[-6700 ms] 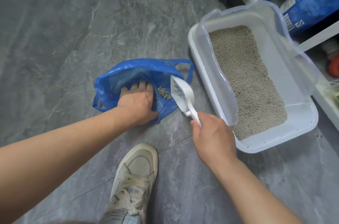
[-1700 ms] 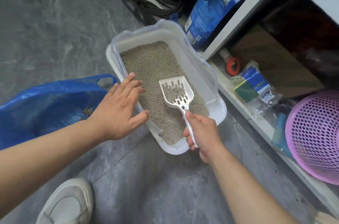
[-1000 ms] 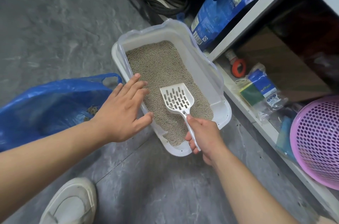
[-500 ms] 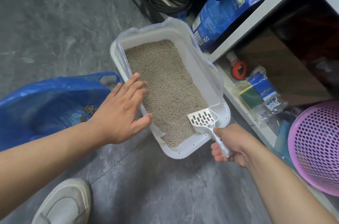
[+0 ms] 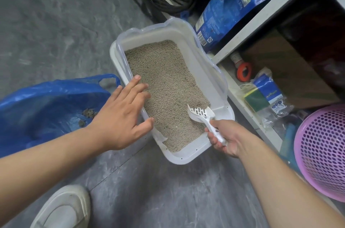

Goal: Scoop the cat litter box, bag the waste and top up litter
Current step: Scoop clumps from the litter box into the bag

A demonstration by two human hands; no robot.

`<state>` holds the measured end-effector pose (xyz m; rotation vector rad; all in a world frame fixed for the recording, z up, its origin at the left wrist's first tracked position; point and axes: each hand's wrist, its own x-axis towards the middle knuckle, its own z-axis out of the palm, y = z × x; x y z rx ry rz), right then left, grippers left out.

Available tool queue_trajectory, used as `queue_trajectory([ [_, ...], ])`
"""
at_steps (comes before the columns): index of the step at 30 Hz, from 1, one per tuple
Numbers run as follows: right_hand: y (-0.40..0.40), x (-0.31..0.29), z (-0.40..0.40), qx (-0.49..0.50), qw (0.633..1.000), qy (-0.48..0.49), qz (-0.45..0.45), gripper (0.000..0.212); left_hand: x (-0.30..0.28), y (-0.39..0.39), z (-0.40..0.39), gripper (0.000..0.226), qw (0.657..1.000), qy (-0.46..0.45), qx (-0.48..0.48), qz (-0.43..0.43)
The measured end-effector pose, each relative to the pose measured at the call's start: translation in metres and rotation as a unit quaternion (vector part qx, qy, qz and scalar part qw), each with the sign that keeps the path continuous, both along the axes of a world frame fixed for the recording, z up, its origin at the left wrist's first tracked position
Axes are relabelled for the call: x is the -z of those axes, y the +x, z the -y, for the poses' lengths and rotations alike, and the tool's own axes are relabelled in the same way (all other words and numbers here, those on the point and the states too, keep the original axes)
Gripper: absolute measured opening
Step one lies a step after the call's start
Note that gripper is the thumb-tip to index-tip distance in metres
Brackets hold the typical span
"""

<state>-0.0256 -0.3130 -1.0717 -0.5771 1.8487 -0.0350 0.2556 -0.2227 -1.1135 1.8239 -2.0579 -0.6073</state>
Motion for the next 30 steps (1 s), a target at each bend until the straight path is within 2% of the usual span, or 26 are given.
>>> queue_trajectory([
  [4, 0.006, 0.0, 0.007, -0.059, 0.998, -0.009, -0.021, 0.034, 0.0, 0.003, 0.001, 0.069, 1.0, 0.008, 0.007, 0.007],
  [7, -0.004, -0.018, 0.021, -0.142, 0.987, -0.015, -0.069, 0.033, 0.0, 0.007, -0.001, 0.069, 1.0, 0.014, 0.014, 0.021],
  [11, -0.025, -0.045, 0.039, -0.25, 0.958, 0.045, -0.136, 0.034, 0.0, 0.005, -0.001, 0.067, 1.0, 0.015, 0.01, 0.016],
  [14, -0.024, -0.043, 0.038, -0.283, 0.948, 0.07, -0.125, 0.036, -0.001, 0.003, 0.001, 0.067, 1.0, 0.019, 0.008, 0.015],
  [20, 0.015, -0.019, 0.025, -0.274, 0.96, 0.037, -0.051, 0.028, -0.002, 0.006, -0.002, 0.07, 1.0, 0.017, 0.011, 0.023],
  [30, -0.026, -0.04, 0.042, -0.252, 0.956, 0.084, -0.125, 0.036, -0.001, 0.006, -0.001, 0.069, 0.999, 0.021, 0.008, 0.027],
])
